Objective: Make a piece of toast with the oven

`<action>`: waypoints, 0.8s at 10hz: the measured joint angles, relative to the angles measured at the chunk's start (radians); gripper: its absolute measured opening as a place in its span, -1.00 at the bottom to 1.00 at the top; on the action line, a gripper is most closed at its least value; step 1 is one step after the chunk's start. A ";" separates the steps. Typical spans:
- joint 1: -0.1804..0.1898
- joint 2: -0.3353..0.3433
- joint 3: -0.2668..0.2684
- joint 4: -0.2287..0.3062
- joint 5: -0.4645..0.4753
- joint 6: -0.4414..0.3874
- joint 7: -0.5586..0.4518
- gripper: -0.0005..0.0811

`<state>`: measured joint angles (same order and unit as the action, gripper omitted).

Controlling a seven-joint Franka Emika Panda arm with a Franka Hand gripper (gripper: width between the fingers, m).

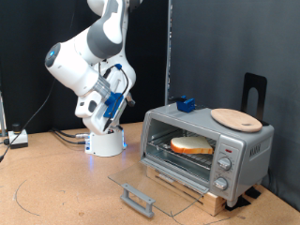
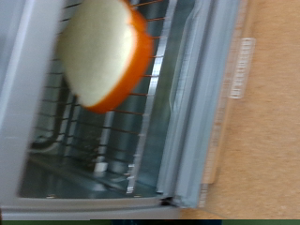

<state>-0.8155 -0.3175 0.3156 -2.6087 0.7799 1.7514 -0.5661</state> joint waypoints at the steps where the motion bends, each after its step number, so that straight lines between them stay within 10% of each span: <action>1: -0.009 0.022 -0.003 -0.013 0.001 0.050 -0.016 0.99; 8: -0.021 0.177 -0.005 -0.014 0.012 0.233 -0.045 0.99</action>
<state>-0.8362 -0.1404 0.3102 -2.6228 0.7921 1.9841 -0.6110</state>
